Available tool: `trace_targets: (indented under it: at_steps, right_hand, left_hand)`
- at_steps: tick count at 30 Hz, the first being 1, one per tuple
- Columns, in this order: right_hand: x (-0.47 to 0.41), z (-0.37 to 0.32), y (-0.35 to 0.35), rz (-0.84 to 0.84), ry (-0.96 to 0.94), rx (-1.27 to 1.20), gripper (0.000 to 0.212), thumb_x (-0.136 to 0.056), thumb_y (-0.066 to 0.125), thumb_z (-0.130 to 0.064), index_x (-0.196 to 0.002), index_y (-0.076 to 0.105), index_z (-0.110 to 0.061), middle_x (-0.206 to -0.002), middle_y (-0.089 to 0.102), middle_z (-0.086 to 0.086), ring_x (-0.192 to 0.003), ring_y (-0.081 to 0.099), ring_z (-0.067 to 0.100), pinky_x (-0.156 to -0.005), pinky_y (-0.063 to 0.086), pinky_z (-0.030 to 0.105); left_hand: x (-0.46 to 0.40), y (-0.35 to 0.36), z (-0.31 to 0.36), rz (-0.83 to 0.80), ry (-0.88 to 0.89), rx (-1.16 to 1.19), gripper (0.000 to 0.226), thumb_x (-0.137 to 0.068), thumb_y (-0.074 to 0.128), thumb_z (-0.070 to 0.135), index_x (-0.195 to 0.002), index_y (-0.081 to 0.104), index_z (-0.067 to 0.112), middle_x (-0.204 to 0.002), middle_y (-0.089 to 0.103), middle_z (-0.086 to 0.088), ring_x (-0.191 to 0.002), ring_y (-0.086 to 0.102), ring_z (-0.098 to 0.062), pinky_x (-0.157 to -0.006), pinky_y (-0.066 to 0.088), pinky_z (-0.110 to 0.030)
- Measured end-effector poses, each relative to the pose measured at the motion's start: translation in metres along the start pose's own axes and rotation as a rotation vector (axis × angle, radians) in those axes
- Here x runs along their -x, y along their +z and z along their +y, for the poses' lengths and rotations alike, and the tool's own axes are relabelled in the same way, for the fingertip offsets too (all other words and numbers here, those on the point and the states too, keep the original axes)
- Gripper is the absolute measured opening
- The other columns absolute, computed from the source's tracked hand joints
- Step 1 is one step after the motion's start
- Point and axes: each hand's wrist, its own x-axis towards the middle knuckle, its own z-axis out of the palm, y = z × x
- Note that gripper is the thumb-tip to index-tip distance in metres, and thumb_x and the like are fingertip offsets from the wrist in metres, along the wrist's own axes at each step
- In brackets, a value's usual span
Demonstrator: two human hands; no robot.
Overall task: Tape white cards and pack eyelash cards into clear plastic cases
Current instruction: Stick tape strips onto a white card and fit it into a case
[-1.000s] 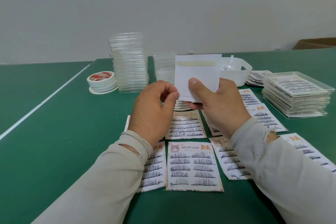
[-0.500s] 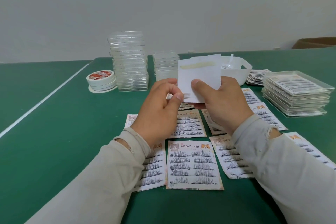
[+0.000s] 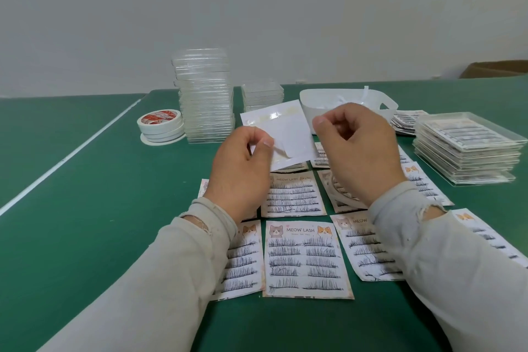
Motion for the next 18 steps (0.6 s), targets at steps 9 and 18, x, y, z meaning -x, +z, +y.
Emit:
trace_targets:
  at_steps: [9,18]
  right_hand:
    - [0.010,-0.009,0.008,-0.273,-0.060,0.078,0.019,-0.087,0.073,-0.040,-0.074,0.076,-0.026,-0.066,0.069,-0.013,-0.060,0.058,0.002,-0.061,0.048,0.025]
    - [-0.003,-0.003,-0.001,-0.008,0.350,-0.467,0.022,-0.089,0.073,-0.014,-0.067,0.072,-0.019,-0.061,0.066,-0.008,-0.051,0.055,0.004,-0.045,0.042,0.014]
  left_hand:
    - [0.003,0.003,0.002,0.004,0.119,-0.048,0.013,-0.100,0.059,0.018,-0.089,0.060,0.025,-0.089,0.060,0.011,-0.077,0.051,0.000,-0.070,0.039,-0.011]
    - [-0.003,-0.002,-0.005,0.149,-0.053,0.133,0.029,-0.102,0.052,0.008,-0.092,0.069,0.029,-0.092,0.067,0.013,-0.074,0.057,-0.001,-0.069,0.049,-0.016]
